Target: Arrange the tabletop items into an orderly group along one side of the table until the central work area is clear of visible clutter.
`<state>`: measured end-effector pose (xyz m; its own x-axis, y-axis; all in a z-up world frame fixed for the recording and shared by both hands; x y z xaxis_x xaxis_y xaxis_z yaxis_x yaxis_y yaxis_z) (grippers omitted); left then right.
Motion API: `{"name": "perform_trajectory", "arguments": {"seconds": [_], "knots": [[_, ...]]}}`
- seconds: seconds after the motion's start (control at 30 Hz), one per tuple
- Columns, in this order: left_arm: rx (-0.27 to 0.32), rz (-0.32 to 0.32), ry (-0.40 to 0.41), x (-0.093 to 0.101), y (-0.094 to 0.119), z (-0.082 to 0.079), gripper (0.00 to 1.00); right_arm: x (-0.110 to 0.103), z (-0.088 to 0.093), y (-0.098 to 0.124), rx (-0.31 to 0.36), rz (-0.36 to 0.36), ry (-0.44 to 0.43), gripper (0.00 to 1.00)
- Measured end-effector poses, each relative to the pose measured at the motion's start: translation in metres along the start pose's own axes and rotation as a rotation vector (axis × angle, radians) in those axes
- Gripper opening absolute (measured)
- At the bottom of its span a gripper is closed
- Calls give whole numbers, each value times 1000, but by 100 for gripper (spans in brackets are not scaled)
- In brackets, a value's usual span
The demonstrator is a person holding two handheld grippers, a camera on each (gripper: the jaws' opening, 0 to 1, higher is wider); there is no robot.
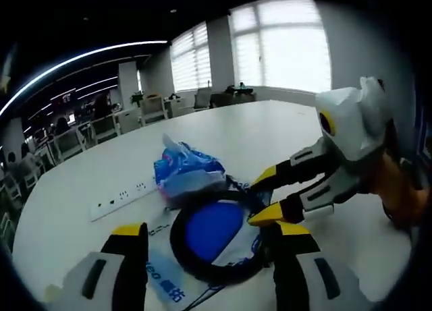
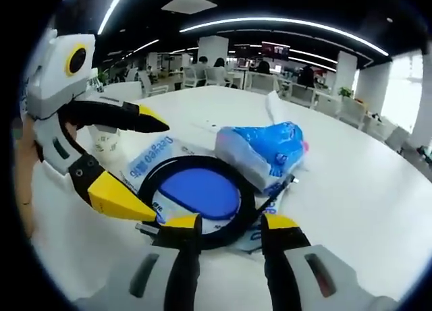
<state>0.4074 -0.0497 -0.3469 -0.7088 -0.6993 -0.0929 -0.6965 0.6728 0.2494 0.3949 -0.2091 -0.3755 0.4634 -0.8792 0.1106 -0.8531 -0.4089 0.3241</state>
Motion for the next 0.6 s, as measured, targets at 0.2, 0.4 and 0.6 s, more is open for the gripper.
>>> {"name": "perform_trajectory", "arguments": {"seconds": [0.2,0.4,0.6], "knots": [[-57,-32,-49,0,-1,6,70,-1,0,-1,-8,17,22,32],[-55,-36,-50,1,-2,7,68,-3,2,-3,-13,35,46,32],[-78,-23,-49,4,-5,13,66,-5,3,-7,-9,50,53,30]]}}
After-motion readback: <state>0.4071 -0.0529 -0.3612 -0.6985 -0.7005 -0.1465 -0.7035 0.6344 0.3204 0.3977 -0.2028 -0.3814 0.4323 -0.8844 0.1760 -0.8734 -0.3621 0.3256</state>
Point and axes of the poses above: the point that each gripper's makers call its tool centre point, and the gripper's own axes: y roughly backward along the fingers, x roughly to its right, z roughly out of its underside, the point moved 9 cm from there along y, roughly backward along the fingers, and after that the axes turned 14 degrees about x, right-handed, at the moved point
